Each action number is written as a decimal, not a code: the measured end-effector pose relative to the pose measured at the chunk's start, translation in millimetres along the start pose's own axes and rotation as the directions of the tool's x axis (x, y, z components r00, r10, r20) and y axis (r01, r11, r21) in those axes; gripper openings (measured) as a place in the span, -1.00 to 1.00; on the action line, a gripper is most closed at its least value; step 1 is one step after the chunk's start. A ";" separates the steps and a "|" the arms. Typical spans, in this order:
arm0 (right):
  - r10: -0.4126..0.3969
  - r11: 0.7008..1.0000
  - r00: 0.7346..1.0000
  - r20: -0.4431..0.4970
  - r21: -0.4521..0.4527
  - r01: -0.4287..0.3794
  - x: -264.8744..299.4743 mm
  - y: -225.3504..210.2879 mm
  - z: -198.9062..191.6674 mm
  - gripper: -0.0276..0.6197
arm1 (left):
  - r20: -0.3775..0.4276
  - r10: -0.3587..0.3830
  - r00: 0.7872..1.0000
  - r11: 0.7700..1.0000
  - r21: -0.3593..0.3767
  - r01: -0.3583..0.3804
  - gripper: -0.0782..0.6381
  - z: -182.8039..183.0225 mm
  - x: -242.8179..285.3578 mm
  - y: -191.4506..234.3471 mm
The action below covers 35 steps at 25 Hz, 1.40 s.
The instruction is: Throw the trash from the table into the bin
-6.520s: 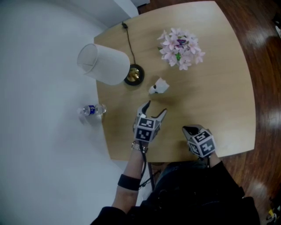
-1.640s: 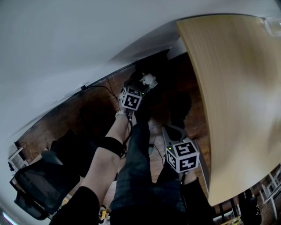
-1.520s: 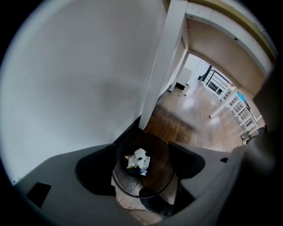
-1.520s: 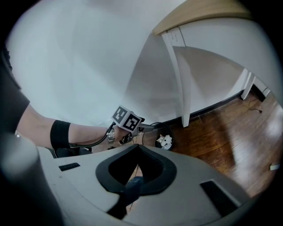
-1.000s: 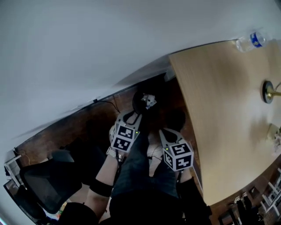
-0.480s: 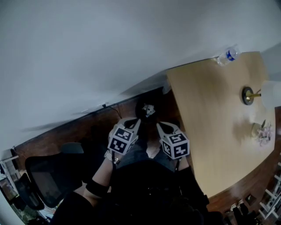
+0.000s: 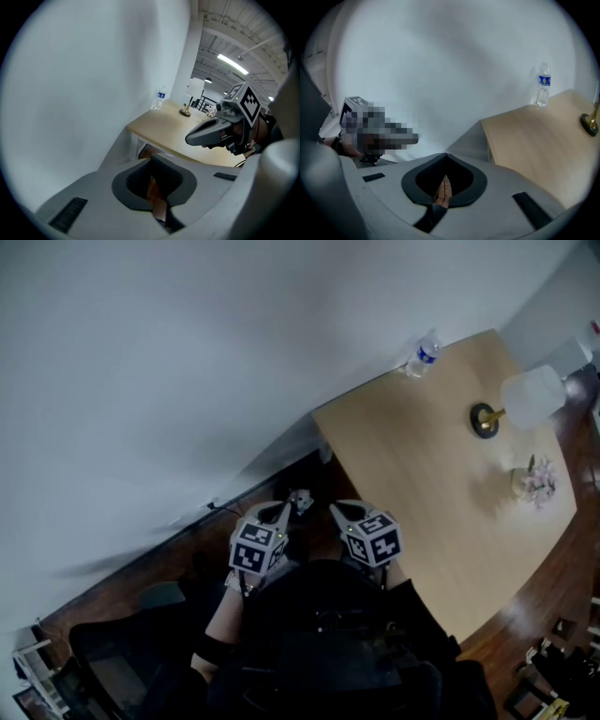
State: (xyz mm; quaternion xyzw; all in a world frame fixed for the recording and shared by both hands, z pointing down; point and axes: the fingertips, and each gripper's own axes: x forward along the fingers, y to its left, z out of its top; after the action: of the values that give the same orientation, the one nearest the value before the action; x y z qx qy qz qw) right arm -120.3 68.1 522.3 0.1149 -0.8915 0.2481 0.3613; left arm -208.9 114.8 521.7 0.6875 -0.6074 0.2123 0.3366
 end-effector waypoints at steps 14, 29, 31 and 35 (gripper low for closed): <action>-0.400 0.885 0.903 0.159 0.323 0.335 -122.7 -54.4 -51.5 -0.89 | -0.123 -0.337 0.933 0.863 0.355 0.358 -0.77 42.4 56.3 -135.7; -0.640 0.647 0.736 0.220 0.672 0.362 -281.5 -149.3 -215.0 -0.89 | -0.278 -0.380 0.882 0.705 0.531 0.471 -0.77 50.5 132.4 -329.5; -0.670 0.613 0.710 0.218 0.702 0.363 -297.9 -155.7 -234.4 -0.89 | -0.289 -0.380 0.879 0.692 0.541 0.477 -0.77 48.4 140.0 -345.5; -0.717 0.545 0.670 0.194 0.755 0.365 -317.7 -160.4 -271.1 -0.89 | -0.309 -0.378 0.873 0.672 0.556 0.488 -0.77 44.1 149.0 -362.3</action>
State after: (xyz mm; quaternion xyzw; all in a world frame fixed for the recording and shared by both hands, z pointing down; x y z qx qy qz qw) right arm 326.9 82.3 524.1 0.5722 -0.7170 0.3791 0.1212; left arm 165.9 -7.3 521.8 0.8629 -0.2917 0.3699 0.1830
